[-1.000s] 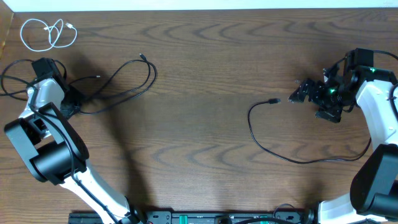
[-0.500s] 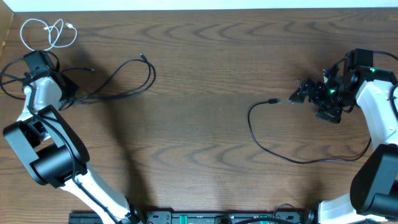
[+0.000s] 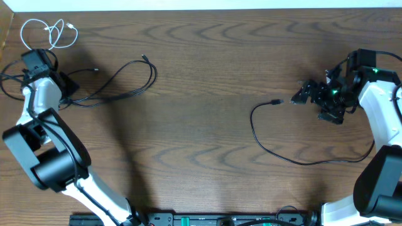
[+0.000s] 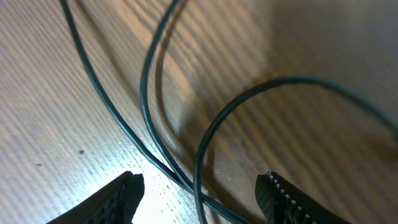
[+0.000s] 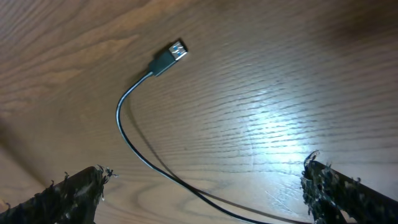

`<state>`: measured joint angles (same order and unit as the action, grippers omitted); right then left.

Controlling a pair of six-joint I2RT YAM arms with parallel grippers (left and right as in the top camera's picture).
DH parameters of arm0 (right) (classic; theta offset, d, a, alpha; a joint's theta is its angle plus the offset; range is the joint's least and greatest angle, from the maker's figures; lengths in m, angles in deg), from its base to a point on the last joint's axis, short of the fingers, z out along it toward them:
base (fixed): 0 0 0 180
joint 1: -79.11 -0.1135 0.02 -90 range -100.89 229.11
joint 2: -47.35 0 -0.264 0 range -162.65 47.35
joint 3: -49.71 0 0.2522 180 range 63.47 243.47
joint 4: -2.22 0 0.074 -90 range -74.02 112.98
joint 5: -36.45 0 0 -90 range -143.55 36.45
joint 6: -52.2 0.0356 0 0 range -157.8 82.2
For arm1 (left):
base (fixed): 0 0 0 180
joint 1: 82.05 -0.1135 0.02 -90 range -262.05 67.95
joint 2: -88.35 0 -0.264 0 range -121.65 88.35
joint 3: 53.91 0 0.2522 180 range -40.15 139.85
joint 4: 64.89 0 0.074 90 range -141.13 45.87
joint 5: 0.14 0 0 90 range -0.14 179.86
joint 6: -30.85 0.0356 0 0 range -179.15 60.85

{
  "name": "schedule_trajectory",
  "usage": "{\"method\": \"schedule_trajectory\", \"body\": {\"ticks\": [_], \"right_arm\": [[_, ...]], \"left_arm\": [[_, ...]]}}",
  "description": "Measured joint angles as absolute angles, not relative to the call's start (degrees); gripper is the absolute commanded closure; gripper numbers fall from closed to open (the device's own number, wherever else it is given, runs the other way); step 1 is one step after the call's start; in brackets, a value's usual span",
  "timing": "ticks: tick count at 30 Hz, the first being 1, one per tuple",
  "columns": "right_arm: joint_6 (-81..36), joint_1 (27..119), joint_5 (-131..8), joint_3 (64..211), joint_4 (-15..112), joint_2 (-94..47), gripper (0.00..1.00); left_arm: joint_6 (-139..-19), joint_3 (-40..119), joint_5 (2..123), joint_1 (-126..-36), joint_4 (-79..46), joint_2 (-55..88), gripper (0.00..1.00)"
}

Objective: Untangle cables

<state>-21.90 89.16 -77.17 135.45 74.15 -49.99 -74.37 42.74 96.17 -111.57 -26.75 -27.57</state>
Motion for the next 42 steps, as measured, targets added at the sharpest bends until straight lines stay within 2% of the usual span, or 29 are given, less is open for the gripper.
{"method": "schedule_trajectory", "body": {"ticks": [3,4,5,6,11,17,22,28,36,42], "right_arm": [[-21.9,88.09,-77.17,135.45,73.21,-49.99,0.01],[-21.88,87.45,-77.15,135.45,72.62,-49.99,0.01],[-21.9,86.53,-77.19,135.45,71.81,-49.99,0.01],[-21.86,86.03,-77.19,135.45,71.48,-49.99,0.01],[-21.68,82.6,-77.19,135.45,69.06,-49.99,0.01],[-21.68,79.04,-77.17,135.45,68.18,-49.99,0.01],[-21.68,79.98,-75.62,135.45,68.31,-49.99,0.01],[-21.64,88.04,-75.73,135.52,70.17,-49.99,0.01],[-21.59,99.71,-77.74,135.54,76.23,-49.99,0.01],[-23.06,102.07,-78.2,135.54,78.39,-49.99,0.01]], "left_arm": [[-76.27,42.74,94.92,-111.57,-26.71,-23.46,0.35],[-77.26,42.74,93.41,-111.57,-26.75,-21.58,0.25],[-79.07,42.76,88.85,-111.57,-26.6,-16.91,0.22],[-79.4,42.85,87.21,-111.54,-26.42,-15.62,0.22],[-81.91,43.92,61.33,-108.86,-19.45,-7.2,0.22],[-79.18,42.0,50.64,-96.55,-8.83,-8.34,0.22],[-76.93,39.55,53.28,-82.41,-5.05,-10.7,0.22],[-77.37,38.68,59.54,-65.75,-6.45,-15.51,0.22],[-82.79,38.37,64.76,-49.51,-17.53,-24.03,0.22],[-89.28,38.22,66.7,-41.97,-26.99,-27.79,0.23]]}}
